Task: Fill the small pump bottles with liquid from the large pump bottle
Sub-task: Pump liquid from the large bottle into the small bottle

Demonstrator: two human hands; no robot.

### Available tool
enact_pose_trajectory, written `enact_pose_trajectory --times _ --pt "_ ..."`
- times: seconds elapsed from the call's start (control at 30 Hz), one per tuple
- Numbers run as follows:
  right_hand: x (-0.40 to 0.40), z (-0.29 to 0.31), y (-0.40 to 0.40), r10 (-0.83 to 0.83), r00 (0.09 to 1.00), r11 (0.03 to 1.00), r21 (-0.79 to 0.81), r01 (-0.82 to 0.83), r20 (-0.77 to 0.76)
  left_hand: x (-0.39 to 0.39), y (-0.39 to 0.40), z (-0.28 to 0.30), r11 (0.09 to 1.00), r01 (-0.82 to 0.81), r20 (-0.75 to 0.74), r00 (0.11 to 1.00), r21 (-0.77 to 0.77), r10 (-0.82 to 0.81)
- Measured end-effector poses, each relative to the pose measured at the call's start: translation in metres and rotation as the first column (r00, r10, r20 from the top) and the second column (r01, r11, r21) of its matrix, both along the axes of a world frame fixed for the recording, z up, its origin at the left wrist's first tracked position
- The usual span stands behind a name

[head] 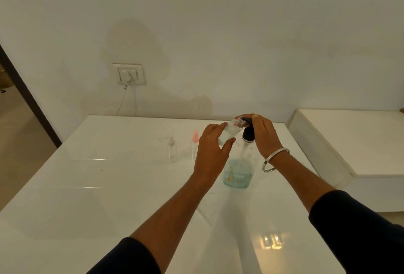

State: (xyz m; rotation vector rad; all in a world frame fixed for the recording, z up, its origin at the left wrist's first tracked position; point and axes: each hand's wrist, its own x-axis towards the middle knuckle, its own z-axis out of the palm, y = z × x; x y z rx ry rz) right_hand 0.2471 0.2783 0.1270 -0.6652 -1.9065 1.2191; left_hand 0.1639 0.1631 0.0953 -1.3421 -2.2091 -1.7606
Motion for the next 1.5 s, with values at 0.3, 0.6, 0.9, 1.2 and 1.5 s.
enact_pose_trajectory --times 0.3,0.6,0.9,1.2,1.5 --pt "0.000 -0.002 0.001 0.014 1.000 1.000 0.017 -0.014 0.003 0.000 0.001 -0.001 1.000 -0.007 -0.012 1.000 -0.006 0.006" --pt "0.002 0.008 -0.002 0.026 1.000 1.000 0.004 -0.025 -0.012 0.001 0.001 0.001 1.000 0.000 0.004 1.000 0.005 0.000" --pt "0.000 -0.004 0.002 0.005 1.000 1.000 0.001 -0.005 0.013 0.000 0.002 -0.002 1.000 -0.012 -0.006 1.000 -0.014 0.012" --pt "0.003 0.015 0.001 0.045 0.998 0.998 0.038 -0.046 0.044 0.003 0.000 0.002 1.000 -0.002 0.023 1.000 0.007 0.002" --pt "-0.001 0.002 -0.002 -0.009 1.000 1.000 0.006 0.009 0.022 0.002 0.002 -0.005 1.000 -0.011 0.025 1.000 -0.006 0.011"
